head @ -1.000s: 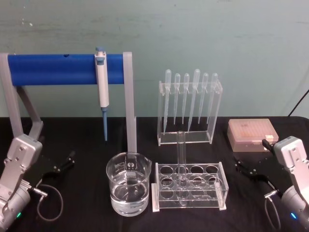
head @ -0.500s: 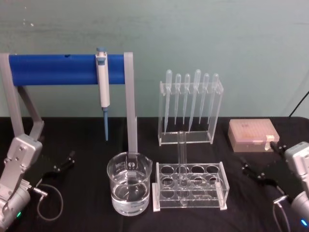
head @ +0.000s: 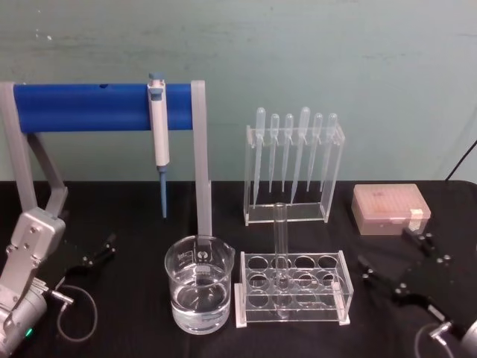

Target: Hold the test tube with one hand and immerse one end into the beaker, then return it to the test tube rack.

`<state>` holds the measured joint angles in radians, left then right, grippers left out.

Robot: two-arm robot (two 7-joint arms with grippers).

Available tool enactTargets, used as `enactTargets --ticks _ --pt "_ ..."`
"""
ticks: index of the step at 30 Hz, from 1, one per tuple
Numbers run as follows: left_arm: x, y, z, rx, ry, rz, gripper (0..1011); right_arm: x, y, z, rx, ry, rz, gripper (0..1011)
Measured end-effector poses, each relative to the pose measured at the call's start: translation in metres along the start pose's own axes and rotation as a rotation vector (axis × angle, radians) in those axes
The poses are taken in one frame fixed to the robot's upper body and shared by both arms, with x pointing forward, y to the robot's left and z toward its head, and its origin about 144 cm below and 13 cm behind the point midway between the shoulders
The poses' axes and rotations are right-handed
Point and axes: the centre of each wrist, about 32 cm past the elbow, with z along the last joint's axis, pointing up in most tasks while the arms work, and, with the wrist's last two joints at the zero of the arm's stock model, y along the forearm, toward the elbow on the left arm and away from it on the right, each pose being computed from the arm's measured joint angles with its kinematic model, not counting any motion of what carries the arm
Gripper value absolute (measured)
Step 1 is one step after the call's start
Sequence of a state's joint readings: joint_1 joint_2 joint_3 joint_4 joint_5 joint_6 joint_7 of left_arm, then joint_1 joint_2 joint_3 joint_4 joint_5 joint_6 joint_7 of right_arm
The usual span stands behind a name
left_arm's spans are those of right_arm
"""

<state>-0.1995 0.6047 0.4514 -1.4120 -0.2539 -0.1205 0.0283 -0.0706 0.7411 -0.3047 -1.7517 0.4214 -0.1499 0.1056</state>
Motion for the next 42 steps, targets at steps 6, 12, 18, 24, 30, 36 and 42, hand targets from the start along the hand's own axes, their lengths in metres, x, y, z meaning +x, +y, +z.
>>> enactTargets --ticks 6,12,18,24,30,36,42 --pt "0.000 0.000 0.000 0.000 0.000 0.000 1000 -0.014 0.017 0.010 0.022 0.077 0.096 1002" --pt "0.000 0.000 0.000 0.000 0.000 0.000 1000 -0.025 0.039 0.020 0.037 0.142 0.168 1002" --pt "0.000 0.000 0.000 0.000 0.000 0.000 1000 -0.031 0.060 0.026 0.027 0.206 0.211 1002" --pt "0.000 0.000 0.000 0.000 0.000 0.000 1000 -0.032 0.081 0.028 -0.015 0.293 0.229 1002" --pt "0.000 0.000 0.000 0.000 0.000 0.000 1000 -0.028 0.100 0.033 -0.074 0.339 0.252 1002" --pt "0.000 0.000 0.000 0.000 0.000 0.000 1000 -0.022 0.113 0.038 -0.112 0.346 0.278 1002" --pt "0.000 0.000 0.000 0.000 0.000 0.000 1000 -0.017 0.126 0.042 -0.145 0.341 0.299 1000"
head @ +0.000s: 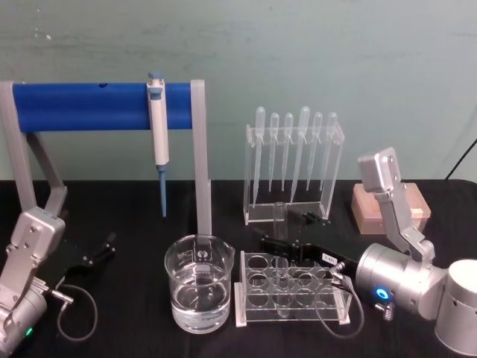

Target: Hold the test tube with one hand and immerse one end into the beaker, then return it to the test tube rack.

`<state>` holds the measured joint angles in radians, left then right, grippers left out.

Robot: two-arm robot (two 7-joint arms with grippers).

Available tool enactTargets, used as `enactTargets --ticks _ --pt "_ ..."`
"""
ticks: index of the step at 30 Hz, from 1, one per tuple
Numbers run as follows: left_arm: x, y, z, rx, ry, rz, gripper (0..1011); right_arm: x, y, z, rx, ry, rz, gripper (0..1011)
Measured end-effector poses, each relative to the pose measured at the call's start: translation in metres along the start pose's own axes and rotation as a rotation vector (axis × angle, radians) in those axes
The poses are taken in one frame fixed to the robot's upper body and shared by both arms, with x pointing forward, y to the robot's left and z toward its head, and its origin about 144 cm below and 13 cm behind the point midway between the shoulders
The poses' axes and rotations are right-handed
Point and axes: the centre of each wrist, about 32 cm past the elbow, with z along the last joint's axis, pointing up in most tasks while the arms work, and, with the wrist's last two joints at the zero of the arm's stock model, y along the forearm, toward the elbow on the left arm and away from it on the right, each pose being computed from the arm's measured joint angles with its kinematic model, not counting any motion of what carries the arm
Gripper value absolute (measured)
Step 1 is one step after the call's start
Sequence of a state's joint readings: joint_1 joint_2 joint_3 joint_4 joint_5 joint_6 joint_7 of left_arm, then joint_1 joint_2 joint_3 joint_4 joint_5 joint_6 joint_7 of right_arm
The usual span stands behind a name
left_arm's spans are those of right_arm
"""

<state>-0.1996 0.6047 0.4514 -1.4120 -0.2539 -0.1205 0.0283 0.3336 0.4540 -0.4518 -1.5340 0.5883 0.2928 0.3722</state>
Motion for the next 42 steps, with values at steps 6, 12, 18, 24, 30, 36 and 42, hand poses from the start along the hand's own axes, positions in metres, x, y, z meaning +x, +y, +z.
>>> enactTargets --ticks 6,12,18,24,30,36,42 --pt "0.000 0.000 0.000 0.000 0.000 0.000 1000 0.001 0.003 0.003 -0.004 -0.008 0.004 911" --pt "0.000 0.000 0.000 0.000 0.000 0.000 1000 0.000 0.003 0.005 -0.010 -0.004 -0.002 738" --pt "0.000 0.000 0.000 0.000 0.000 0.000 1000 -0.001 0.003 0.006 -0.011 -0.004 -0.007 520" --pt "0.000 0.000 0.000 0.000 0.000 0.000 1000 -0.002 0.002 0.009 -0.006 -0.009 -0.007 361" --pt "0.000 0.000 0.000 0.000 0.000 0.000 1000 -0.004 -0.001 0.013 0.006 -0.017 -0.011 217" --pt "0.000 0.000 0.000 0.000 0.000 0.000 1000 -0.007 -0.004 0.016 0.022 -0.030 -0.006 217" --pt "0.000 0.000 0.000 0.000 0.000 0.000 1000 -0.012 -0.009 0.022 0.052 -0.069 -0.006 217"
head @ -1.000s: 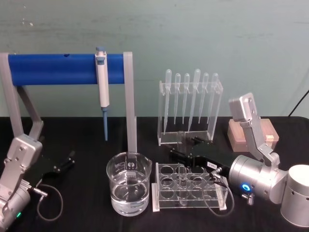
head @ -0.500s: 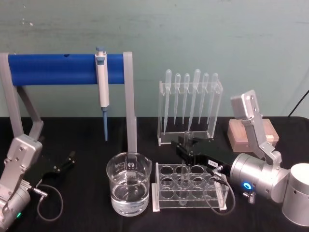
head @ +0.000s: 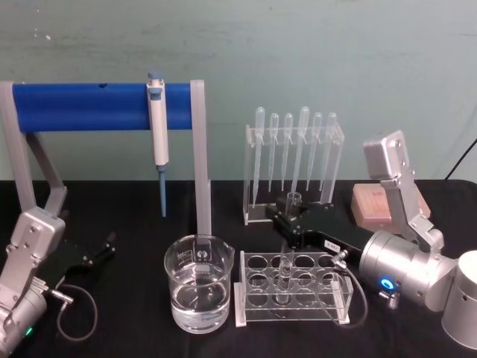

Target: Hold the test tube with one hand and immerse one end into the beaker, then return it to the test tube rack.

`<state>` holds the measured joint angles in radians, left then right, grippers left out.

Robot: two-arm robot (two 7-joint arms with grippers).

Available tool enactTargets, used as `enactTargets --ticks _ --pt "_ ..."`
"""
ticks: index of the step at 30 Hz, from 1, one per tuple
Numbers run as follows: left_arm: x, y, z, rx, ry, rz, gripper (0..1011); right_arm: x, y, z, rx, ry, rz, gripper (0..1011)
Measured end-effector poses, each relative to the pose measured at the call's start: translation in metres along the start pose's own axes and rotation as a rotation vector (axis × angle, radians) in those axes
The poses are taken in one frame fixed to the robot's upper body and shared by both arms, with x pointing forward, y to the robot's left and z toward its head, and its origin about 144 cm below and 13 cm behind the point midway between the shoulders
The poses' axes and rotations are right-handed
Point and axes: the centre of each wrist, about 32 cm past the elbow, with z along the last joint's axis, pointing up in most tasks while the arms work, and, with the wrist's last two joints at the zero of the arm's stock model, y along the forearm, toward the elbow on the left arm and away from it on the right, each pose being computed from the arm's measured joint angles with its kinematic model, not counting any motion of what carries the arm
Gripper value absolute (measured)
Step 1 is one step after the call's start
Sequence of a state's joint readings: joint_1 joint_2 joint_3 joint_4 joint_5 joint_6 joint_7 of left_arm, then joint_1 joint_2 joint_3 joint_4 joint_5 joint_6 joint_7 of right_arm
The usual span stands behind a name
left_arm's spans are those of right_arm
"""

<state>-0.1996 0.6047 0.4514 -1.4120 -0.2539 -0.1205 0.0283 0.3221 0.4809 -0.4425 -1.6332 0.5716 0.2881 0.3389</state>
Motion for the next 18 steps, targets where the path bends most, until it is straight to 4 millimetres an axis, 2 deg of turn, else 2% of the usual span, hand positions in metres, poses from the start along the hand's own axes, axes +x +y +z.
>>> enactTargets --ticks 18 --pt "0.000 0.000 0.000 0.000 0.000 0.000 1000 -0.009 -0.020 0.038 0.124 -0.134 0.014 217"
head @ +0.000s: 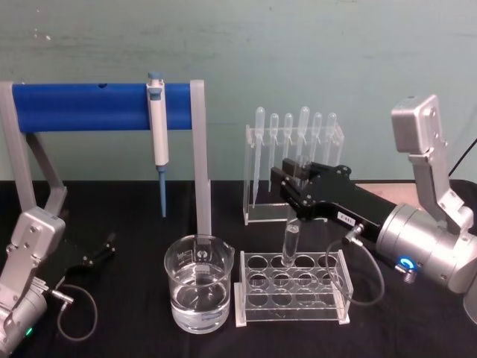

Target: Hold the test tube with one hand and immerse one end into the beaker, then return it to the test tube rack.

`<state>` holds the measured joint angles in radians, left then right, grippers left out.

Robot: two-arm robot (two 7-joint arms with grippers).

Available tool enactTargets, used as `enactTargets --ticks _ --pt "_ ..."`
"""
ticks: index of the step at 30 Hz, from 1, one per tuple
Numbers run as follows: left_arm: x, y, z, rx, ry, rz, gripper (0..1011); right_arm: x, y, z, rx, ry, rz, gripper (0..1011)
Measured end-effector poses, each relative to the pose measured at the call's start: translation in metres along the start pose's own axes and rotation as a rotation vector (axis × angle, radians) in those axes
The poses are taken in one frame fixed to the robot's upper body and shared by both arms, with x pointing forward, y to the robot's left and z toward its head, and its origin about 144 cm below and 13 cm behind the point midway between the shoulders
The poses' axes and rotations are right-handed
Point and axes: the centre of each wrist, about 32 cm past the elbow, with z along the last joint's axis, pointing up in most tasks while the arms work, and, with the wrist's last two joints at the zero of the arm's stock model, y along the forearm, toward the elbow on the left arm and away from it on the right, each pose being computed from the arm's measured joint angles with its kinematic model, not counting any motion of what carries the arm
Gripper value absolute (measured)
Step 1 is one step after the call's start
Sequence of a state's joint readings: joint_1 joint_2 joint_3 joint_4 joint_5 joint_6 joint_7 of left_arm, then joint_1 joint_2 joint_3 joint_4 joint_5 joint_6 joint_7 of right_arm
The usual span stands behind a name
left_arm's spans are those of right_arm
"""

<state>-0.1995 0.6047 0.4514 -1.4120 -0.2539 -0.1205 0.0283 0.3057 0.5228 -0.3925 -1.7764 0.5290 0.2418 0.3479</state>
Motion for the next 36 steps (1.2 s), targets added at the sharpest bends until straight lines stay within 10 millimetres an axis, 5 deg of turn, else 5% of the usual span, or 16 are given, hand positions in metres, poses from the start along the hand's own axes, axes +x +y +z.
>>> enactTargets --ticks 36 --pt "0.0000 0.0000 0.0000 0.000 0.000 0.000 1000 -0.0009 -0.0004 0.0039 0.006 -0.002 0.012 217"
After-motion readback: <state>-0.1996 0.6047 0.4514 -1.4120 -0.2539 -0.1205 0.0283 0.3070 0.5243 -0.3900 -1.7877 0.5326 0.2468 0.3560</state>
